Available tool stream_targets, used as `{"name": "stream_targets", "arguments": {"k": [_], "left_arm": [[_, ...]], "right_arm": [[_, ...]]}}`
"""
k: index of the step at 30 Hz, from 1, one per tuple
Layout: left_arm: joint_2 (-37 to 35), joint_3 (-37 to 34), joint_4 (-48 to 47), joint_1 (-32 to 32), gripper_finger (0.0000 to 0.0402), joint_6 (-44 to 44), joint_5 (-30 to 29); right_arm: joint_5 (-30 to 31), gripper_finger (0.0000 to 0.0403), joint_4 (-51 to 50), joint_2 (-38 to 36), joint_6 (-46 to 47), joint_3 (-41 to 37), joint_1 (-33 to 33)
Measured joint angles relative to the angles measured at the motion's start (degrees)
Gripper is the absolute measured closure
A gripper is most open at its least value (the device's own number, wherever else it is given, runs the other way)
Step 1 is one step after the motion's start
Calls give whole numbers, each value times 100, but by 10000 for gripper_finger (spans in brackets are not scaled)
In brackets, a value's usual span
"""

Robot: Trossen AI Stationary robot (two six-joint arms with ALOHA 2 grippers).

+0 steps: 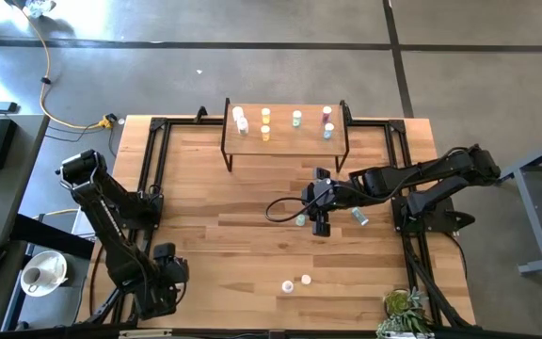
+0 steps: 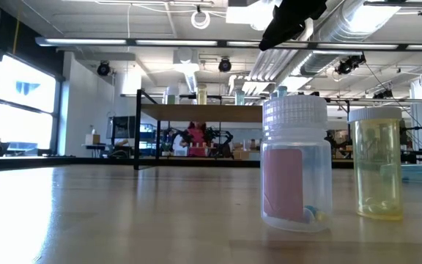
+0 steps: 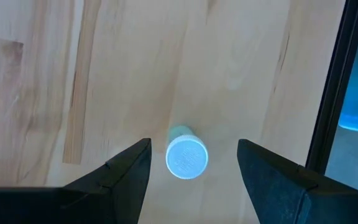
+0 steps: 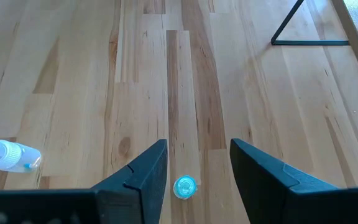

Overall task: Pick and place medicine bottles onto shelf by color
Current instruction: Put the bottom green pill bottle on the shelf aligned with the other green pill bottle

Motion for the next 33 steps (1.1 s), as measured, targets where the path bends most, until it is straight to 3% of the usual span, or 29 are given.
{"name": "stream_targets", "arguments": {"k": [18,33], "left_arm": [[678,0,5,124,176,29,290],[715,0,14,151,294,362,406]], "right_arm": [[-1,236,-1,0,0,0,0],[-1,236,-4,0,109,3,13]]}}
